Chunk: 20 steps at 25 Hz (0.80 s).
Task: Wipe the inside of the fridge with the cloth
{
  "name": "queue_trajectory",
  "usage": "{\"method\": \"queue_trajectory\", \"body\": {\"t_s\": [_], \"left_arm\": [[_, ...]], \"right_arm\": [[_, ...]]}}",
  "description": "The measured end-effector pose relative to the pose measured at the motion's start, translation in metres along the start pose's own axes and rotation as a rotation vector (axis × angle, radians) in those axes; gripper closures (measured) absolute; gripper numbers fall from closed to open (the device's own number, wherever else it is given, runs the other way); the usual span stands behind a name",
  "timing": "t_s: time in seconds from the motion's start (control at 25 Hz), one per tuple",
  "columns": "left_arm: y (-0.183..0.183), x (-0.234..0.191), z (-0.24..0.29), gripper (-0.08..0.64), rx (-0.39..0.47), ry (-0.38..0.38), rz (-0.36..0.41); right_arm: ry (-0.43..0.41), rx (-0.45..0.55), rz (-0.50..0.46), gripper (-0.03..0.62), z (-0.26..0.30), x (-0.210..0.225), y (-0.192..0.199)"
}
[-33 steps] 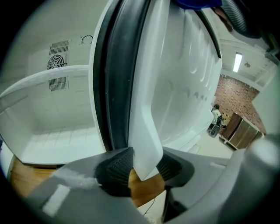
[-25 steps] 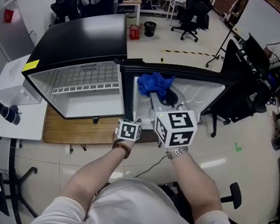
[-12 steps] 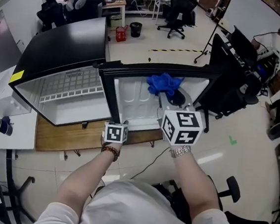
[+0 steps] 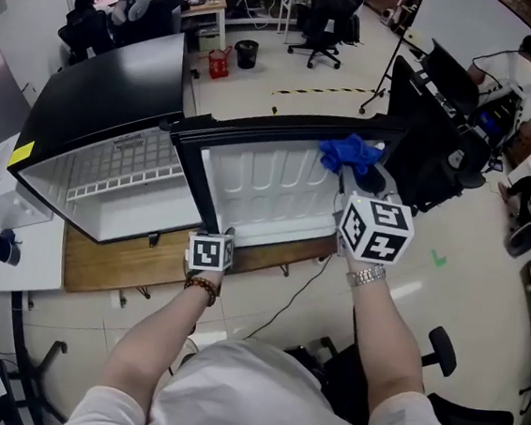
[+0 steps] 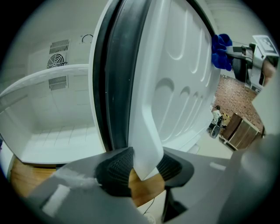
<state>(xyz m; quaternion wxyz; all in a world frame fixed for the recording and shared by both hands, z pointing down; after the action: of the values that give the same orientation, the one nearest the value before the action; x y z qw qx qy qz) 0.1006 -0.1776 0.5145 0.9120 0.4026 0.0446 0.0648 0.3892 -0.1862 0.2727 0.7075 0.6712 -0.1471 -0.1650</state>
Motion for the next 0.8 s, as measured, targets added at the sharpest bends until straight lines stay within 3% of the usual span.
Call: {"method": "queue_trajectory", "body": {"t_s": [0.2,0.36,0.44,0.64,0.8], "left_arm": [[-0.001,0.000,-0.002,0.402,0.006,-0.002,-0.005],[0.010,-0.001,0.004,0.402,-0.050,-0.008,-0.021],[0.007,0.001,0.003,0.399,-0.038,0.009,-0.022],[0.006,0.000,0.002,0.394,-0.034,0.027,-0.025],[0.010,0.000,0.003,0.391,-0.042,0.041,-0.030]], "right_arm": [[0.072,0.002,0.027,0.486,-0.011,0.026,-0.001],[0.063,0.020,0.045,0.486,-0.017,0.019,-0.003],[-0.008,0.030,0.039,0.486,-0.018,-0.009,-0.001],[-0.282,-0.003,0.039,0.486,0.007,-0.109,0.022],[-0.403,-0.044,0.039,0.486,0.030,-0.161,0.036]]}}
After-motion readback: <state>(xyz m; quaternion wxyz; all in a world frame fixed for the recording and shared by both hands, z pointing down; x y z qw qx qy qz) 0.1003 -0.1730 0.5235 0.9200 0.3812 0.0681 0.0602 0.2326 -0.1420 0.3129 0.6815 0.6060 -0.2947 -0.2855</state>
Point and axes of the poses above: the fingertips, and each gripper's own axes: z forward along the fingers, x to its right, y out of its underside, the point moved 8 cm from there along -z, backward along the fingers, and after that the axes turned 11 degrees about -y, right-handed, at the moved point
